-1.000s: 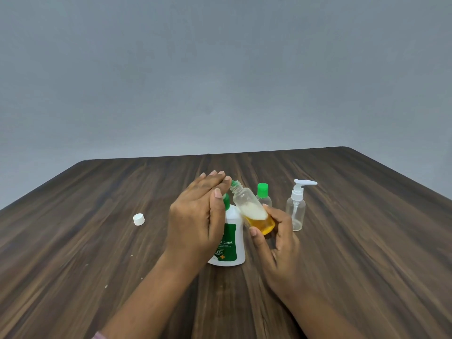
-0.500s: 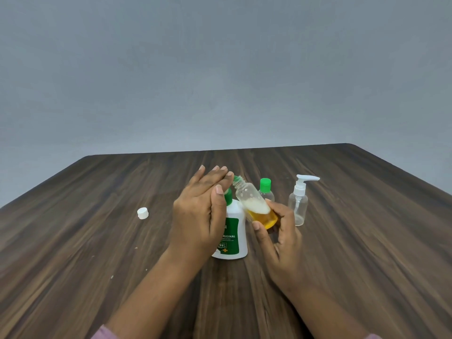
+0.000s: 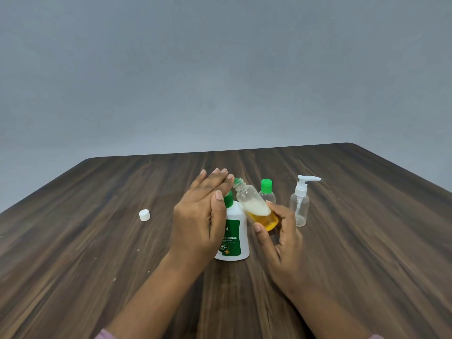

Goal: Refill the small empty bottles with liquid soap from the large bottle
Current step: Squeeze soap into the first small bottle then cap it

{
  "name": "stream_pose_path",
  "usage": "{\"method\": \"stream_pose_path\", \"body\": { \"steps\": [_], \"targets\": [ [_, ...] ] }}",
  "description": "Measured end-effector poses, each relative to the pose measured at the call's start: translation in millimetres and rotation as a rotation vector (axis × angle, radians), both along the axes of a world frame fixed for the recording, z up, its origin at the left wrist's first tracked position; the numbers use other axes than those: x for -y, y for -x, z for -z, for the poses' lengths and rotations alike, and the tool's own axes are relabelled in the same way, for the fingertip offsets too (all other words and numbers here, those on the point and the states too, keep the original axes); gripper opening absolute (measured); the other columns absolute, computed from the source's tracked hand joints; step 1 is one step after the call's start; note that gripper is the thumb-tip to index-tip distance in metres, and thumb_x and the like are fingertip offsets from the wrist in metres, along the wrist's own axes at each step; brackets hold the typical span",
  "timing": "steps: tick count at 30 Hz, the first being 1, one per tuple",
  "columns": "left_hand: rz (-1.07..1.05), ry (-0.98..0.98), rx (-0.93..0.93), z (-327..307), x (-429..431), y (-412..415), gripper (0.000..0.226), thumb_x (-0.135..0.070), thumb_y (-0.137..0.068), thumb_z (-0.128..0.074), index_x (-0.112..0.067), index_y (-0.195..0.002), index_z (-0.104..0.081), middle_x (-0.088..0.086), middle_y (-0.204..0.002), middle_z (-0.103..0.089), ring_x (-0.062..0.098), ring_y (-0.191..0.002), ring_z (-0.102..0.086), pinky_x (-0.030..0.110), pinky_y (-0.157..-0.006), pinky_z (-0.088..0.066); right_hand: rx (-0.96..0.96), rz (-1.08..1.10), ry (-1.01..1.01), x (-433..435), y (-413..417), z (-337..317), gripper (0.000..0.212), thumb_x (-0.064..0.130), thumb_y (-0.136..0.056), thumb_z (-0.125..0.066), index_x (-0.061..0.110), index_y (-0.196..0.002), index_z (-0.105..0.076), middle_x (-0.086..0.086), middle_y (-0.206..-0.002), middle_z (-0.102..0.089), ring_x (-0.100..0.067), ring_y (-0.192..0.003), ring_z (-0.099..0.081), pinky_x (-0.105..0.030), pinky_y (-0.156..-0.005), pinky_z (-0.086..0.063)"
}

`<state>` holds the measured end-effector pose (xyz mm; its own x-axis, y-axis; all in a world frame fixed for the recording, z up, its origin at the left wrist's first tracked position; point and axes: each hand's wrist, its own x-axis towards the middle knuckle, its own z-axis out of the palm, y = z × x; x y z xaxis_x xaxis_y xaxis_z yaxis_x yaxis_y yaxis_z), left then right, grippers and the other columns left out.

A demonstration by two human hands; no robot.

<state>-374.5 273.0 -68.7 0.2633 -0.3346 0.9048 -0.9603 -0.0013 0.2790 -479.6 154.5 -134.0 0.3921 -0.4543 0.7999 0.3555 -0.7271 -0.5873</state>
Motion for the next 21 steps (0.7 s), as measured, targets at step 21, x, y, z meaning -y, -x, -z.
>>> {"method": "stream_pose_path", "body": {
  "steps": [21],
  "targets": [
    [-0.025,-0.019,0.019,-4.6,0.1,1.0,0.044,-0.016,-0.098,-0.03,0.0,-0.114,-0.068,0.011,-0.119,-0.066,0.018,-0.12,-0.058,0.039,-0.106,-0.042,0.012,0.011,0.023,0.7,-1.0,-0.2,0.032,0.049,-0.094,-0.048,0.032,-0.121,-0.044,0.018,-0.094,-0.058,-0.007,-0.076,-0.06,-0.016,-0.061,-0.048]
  ]
}}
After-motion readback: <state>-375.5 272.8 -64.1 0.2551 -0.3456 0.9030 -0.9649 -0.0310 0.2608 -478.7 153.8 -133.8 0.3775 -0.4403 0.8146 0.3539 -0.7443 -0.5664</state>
